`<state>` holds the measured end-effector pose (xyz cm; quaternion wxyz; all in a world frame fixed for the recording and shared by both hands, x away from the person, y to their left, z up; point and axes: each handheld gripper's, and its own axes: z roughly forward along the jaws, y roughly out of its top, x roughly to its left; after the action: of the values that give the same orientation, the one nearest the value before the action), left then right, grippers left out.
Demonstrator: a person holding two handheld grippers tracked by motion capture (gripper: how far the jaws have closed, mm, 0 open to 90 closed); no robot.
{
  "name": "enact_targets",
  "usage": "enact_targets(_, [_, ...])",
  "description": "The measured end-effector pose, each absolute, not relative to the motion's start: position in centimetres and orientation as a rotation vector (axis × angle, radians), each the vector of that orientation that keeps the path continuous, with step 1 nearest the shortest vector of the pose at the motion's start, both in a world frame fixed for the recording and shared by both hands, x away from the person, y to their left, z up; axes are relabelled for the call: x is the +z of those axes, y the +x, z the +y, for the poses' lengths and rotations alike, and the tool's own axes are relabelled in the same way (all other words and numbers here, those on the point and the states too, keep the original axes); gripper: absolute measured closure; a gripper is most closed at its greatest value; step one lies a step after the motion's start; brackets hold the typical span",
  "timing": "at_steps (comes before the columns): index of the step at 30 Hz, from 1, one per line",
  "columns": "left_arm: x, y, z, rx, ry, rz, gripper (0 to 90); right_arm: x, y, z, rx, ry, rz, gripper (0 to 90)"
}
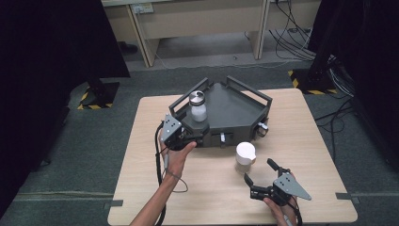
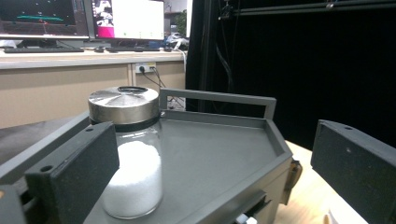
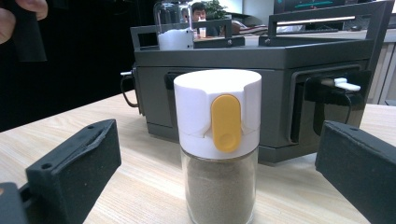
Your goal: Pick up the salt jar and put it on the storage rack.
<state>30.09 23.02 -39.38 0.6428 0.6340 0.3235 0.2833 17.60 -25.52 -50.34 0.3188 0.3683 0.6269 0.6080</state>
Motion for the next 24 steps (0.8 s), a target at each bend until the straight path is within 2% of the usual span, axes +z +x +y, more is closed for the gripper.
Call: enact_targets(24, [-41.3,27.5,23.3,0.624,1.452,0.671,0.3,-50.3,17.5,-25.4,1.598,0.965,1.651,0.3])
